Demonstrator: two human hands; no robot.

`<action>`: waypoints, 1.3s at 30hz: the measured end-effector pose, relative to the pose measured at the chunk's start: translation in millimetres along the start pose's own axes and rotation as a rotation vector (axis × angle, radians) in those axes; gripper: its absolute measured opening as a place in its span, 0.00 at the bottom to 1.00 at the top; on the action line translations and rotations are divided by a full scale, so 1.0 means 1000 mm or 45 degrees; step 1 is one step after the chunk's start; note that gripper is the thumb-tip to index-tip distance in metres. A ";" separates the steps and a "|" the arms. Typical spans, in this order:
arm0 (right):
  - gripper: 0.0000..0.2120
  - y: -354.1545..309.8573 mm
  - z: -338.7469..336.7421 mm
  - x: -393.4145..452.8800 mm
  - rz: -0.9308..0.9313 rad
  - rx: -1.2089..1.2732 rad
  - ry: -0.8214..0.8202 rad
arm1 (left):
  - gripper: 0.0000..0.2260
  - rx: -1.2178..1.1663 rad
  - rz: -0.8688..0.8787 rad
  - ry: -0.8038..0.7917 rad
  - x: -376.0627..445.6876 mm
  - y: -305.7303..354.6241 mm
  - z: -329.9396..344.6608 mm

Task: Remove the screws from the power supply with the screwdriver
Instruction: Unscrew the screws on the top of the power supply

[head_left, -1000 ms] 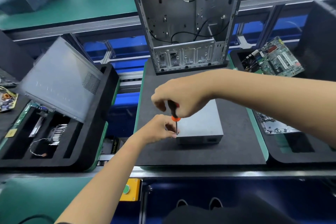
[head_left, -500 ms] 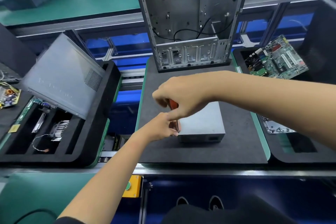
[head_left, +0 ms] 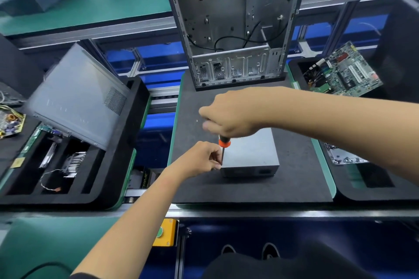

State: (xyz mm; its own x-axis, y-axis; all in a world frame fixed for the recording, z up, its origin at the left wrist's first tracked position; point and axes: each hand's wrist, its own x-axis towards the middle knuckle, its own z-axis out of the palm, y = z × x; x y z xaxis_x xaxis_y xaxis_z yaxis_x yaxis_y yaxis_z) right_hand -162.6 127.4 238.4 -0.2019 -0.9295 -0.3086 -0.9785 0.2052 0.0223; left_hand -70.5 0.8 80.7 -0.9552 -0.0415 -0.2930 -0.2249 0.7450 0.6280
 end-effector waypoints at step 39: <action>0.09 -0.009 -0.005 -0.005 -0.348 0.395 -0.048 | 0.04 0.068 -0.027 -0.083 0.000 0.002 0.002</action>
State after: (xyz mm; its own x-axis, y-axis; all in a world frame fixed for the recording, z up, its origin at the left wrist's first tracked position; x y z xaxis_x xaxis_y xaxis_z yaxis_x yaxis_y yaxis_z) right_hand -153.3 128.4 244.7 0.0710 -0.9518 -0.2983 -0.9354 0.0403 -0.3514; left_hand -70.5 3.8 80.0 -0.9354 -0.0157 -0.3531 -0.2329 0.7787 0.5825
